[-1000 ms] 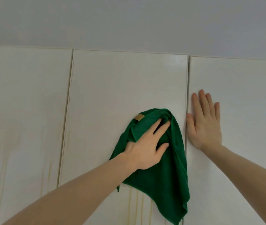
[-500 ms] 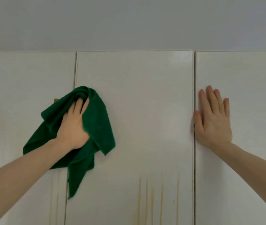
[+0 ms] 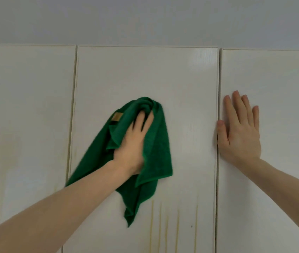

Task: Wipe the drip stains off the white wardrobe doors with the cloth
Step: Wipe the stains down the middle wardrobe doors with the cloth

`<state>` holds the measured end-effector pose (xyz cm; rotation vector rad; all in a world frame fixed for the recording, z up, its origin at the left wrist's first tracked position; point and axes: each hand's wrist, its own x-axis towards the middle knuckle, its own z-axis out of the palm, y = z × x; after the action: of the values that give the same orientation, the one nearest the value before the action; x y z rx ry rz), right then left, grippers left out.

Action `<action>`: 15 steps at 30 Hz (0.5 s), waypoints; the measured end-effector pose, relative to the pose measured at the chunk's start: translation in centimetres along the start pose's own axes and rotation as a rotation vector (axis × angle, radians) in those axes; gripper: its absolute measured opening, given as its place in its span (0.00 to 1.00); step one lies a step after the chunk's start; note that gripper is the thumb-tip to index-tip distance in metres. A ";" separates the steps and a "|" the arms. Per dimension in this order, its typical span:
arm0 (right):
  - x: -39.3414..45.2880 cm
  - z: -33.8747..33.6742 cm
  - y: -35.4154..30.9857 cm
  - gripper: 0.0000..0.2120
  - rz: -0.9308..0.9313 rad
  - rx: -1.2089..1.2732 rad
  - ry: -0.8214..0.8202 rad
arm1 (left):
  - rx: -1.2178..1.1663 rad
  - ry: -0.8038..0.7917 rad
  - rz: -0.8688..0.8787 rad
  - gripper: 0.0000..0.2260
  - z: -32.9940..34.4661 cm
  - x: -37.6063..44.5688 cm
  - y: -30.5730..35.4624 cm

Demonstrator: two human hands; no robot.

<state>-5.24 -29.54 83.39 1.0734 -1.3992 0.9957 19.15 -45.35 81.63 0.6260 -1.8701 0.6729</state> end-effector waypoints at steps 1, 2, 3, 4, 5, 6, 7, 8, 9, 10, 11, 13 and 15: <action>0.0 0.0 0.0 0.30 0.002 -0.003 -0.003 | 0.033 -0.065 0.060 0.42 0.4 0.4 1.3; 0.0 -0.1 0.0 0.30 0.002 -0.010 -0.006 | 0.012 -0.137 0.072 0.44 0.4 0.4 2.7; 0.1 -0.1 0.0 0.30 0.000 -0.015 -0.010 | -0.037 -0.146 0.074 0.44 0.8 0.7 3.7; 0.1 -0.1 0.0 0.30 -0.001 -0.017 -0.012 | -0.097 -0.144 0.078 0.43 0.6 0.7 4.8; 0.1 -0.2 0.0 0.30 0.000 -0.012 -0.011 | -0.177 -0.138 0.087 0.40 0.6 0.8 5.8; 0.1 -0.2 0.1 0.30 -0.001 -0.005 -0.010 | -0.243 -0.112 0.111 0.37 0.6 0.8 6.8; 0.0 -0.2 0.1 0.30 -0.002 0.002 -0.009 | -0.239 -0.090 0.146 0.35 0.5 0.7 7.7; 0.1 -0.4 0.1 0.29 -0.005 0.007 -0.007 | -0.253 -0.079 0.179 0.34 0.5 0.7 8.5; 0.0 -0.3 0.2 0.29 -0.007 0.015 -0.010 | -0.244 -0.089 0.203 0.33 0.6 0.8 9.1; 0.1 -0.4 0.2 0.29 -0.011 0.023 -0.013 | -0.236 -0.097 0.220 0.33 0.6 0.8 9.6; 0.0 -0.5 0.3 0.29 -0.016 0.028 -0.017 | -0.236 -0.111 0.230 0.33 0.5 0.7 9.9; 0.0 -1.0 0.2 0.29 -0.022 0.032 -0.035 | -0.269 -0.131 0.226 0.32 0.0 0.4 9.9; 0.1 -1.5 0.1 0.29 -0.015 0.024 -0.067 | -0.294 -0.144 0.216 0.31 -0.6 0.2 9.3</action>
<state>-5.01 -28.11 83.62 1.1428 -1.4335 0.9760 13.10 -38.39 80.46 0.2913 -2.1405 0.4846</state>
